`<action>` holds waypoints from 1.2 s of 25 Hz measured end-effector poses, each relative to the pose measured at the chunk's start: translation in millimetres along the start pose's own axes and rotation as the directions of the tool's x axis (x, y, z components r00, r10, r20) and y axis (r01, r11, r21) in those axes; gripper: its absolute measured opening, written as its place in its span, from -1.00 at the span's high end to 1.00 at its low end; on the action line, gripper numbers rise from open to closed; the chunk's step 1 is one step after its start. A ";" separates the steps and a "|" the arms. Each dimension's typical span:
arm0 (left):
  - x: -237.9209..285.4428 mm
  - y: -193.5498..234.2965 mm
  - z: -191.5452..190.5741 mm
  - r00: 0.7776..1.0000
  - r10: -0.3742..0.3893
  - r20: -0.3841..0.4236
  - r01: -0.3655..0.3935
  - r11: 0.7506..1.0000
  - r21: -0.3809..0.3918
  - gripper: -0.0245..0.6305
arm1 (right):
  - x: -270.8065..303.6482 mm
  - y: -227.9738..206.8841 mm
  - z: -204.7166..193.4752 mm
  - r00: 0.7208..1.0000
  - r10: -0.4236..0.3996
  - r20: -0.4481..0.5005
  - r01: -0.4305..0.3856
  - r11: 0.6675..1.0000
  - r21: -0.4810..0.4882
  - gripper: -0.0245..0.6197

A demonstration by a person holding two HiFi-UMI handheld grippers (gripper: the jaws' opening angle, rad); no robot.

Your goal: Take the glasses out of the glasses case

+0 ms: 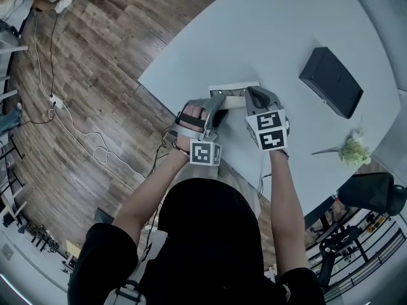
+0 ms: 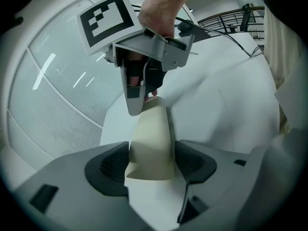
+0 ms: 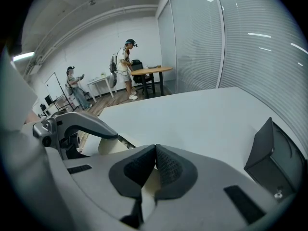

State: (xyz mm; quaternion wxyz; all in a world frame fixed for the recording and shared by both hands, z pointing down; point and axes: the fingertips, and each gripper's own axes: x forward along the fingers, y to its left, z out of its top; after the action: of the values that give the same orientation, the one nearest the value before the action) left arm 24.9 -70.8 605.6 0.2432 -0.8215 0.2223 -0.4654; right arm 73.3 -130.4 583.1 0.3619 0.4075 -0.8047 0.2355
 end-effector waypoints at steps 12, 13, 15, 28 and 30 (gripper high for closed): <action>-30.7 -25.4 16.2 0.996 -0.067 0.061 0.069 0.997 -0.029 0.04 | -14.4 16.2 6.8 1.000 -0.003 -0.024 -0.002 0.981 -0.194 0.87; -33.2 -28.5 17.7 0.995 -0.072 0.070 0.075 0.997 -0.036 0.04 | -13.7 20.5 7.2 0.999 0.005 -0.032 -0.012 0.970 -0.242 0.86; -37.4 -33.8 20.3 0.993 -0.084 0.084 0.088 0.995 -0.050 0.04 | -10.5 29.5 5.2 0.998 0.016 -0.063 -0.037 0.940 -0.338 0.74; -51.6 -69.1 26.4 0.979 -0.157 0.128 0.162 0.986 -0.030 0.04 | 10.0 63.4 -26.3 0.961 0.030 -0.274 -0.215 0.702 -0.679 0.52; -53.1 -74.0 25.6 0.977 -0.168 0.132 0.172 0.985 -0.026 0.04 | 14.2 65.8 -30.7 0.957 0.009 -0.289 -0.221 0.668 -0.710 0.54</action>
State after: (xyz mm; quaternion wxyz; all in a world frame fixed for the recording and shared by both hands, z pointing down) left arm 32.7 23.5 604.1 0.2012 -0.8703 0.1436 -0.4261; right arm 25.2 -80.0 607.8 0.5817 0.1407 -0.8004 -0.0341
